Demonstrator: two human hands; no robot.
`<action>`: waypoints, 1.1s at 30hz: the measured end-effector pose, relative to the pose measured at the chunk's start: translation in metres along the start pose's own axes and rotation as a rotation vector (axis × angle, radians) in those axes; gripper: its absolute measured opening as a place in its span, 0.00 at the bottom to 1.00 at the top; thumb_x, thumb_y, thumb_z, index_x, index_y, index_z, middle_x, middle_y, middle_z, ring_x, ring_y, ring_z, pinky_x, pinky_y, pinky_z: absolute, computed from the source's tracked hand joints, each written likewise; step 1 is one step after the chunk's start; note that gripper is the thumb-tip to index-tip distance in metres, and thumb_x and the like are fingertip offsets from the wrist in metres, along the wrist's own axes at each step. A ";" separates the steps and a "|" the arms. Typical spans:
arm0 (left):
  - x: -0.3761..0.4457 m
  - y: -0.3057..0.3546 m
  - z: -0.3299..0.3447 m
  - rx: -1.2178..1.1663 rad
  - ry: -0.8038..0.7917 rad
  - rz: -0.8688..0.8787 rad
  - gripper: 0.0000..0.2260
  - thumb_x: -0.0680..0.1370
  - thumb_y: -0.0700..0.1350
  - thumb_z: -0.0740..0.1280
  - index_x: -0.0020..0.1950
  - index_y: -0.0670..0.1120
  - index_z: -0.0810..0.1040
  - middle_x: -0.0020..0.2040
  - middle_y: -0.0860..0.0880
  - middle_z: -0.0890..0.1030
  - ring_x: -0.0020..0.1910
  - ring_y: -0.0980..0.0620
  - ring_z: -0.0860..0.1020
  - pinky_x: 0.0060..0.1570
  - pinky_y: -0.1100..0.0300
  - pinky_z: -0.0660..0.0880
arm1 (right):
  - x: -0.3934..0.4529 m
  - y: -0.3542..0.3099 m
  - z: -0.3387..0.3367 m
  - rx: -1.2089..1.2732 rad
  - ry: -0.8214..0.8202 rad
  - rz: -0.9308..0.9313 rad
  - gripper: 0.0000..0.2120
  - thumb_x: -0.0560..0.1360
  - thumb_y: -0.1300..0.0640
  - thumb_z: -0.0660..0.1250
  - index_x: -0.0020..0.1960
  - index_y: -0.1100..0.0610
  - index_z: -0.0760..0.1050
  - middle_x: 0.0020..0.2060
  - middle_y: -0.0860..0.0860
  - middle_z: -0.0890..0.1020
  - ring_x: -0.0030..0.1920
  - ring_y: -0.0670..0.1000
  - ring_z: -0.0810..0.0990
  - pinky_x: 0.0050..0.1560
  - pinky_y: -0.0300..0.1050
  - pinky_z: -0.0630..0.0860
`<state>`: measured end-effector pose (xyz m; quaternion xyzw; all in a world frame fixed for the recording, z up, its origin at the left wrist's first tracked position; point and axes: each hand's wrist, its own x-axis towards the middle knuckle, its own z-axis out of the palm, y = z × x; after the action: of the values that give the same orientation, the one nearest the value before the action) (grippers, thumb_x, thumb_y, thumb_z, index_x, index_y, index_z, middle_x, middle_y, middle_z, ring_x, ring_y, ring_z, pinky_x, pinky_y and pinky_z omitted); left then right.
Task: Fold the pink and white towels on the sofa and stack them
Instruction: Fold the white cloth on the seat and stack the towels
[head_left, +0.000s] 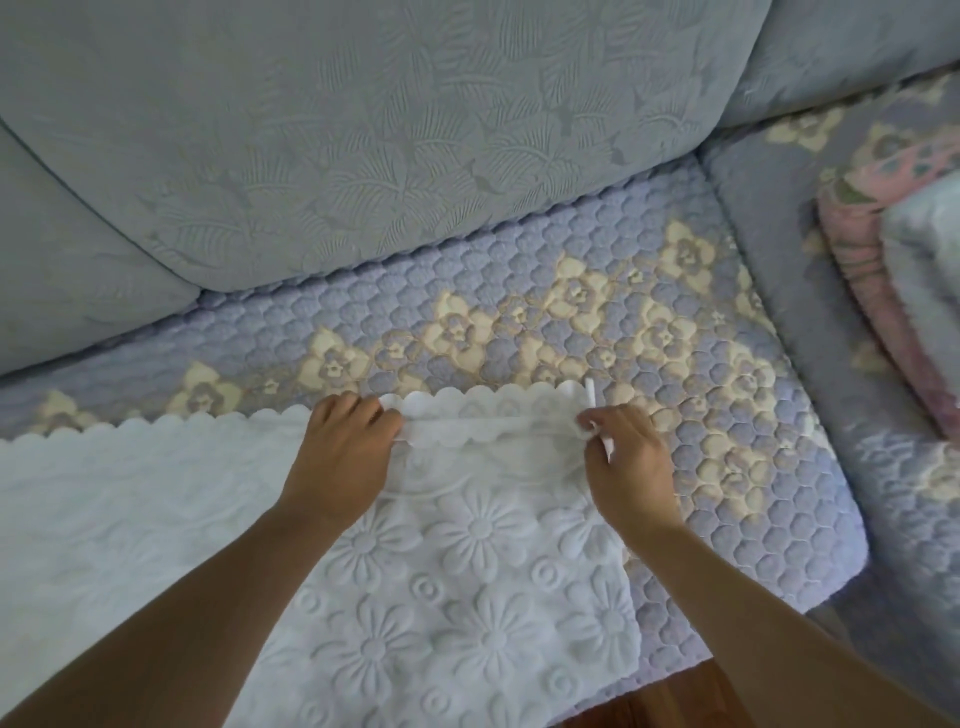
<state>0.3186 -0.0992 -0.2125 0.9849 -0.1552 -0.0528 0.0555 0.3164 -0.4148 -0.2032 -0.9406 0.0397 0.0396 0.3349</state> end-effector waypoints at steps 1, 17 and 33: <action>-0.003 -0.001 0.001 -0.017 0.006 -0.006 0.08 0.72 0.35 0.71 0.43 0.47 0.78 0.37 0.50 0.75 0.41 0.45 0.74 0.47 0.52 0.69 | -0.004 0.001 0.000 0.004 -0.020 0.013 0.12 0.74 0.70 0.66 0.52 0.57 0.81 0.46 0.48 0.79 0.45 0.52 0.78 0.41 0.48 0.77; 0.019 -0.020 -0.001 -0.171 -0.302 -0.329 0.15 0.80 0.54 0.63 0.48 0.45 0.81 0.57 0.45 0.74 0.55 0.41 0.71 0.53 0.47 0.73 | 0.039 -0.017 0.009 -0.091 -0.220 0.303 0.12 0.78 0.57 0.65 0.59 0.52 0.83 0.63 0.51 0.69 0.64 0.55 0.68 0.67 0.48 0.67; 0.025 -0.033 -0.013 -0.106 -0.406 -0.298 0.13 0.82 0.56 0.58 0.51 0.51 0.79 0.52 0.53 0.76 0.55 0.49 0.78 0.59 0.48 0.68 | 0.069 0.004 -0.003 -0.091 -0.330 0.299 0.24 0.77 0.49 0.68 0.71 0.41 0.67 0.56 0.46 0.66 0.59 0.50 0.71 0.59 0.49 0.73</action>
<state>0.3542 -0.0746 -0.2056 0.9619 -0.0131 -0.2649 0.0666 0.3852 -0.4229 -0.2099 -0.9190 0.1216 0.2441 0.2847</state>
